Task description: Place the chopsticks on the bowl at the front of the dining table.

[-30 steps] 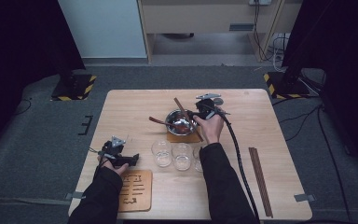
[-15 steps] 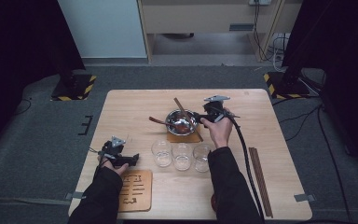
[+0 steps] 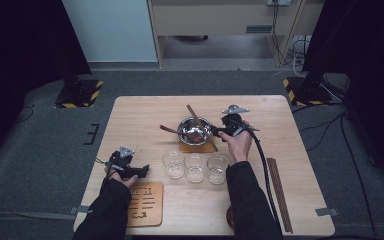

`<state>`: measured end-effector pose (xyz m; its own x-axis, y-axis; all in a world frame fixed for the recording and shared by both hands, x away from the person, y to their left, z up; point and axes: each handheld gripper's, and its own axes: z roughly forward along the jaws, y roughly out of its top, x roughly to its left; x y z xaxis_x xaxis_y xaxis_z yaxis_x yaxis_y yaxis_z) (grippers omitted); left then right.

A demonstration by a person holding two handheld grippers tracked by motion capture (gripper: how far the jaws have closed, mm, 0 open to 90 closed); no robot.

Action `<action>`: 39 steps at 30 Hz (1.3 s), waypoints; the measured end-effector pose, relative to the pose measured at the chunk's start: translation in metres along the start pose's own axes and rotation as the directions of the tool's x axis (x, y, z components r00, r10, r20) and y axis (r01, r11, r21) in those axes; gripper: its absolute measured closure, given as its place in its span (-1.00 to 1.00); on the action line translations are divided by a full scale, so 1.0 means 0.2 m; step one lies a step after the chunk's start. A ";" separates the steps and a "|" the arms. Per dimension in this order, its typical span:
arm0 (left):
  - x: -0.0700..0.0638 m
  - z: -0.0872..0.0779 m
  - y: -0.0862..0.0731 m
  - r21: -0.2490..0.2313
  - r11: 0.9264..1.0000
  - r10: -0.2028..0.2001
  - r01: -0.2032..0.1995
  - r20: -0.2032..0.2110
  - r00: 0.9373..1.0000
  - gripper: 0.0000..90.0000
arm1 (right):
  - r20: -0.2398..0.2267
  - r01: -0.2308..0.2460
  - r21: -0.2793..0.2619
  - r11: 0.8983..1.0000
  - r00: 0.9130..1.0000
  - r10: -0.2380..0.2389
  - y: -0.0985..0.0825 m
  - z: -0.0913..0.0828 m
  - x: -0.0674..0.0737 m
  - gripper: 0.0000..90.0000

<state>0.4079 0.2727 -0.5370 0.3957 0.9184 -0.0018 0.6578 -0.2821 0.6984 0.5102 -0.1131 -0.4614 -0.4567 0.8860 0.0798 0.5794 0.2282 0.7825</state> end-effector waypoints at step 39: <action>0.00 0.00 0.00 0.000 1.000 0.000 0.000 0.000 1.000 -1.00 | -0.008 0.091 0.112 0.990 0.996 -0.091 -0.07 0.09 0.05 -0.23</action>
<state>0.4079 0.2727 -0.5370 0.3956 0.9184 -0.0018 0.6579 -0.2820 0.6983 0.5090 -0.0998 -0.4825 -0.5127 0.8584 0.0133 0.6071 0.3516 0.7126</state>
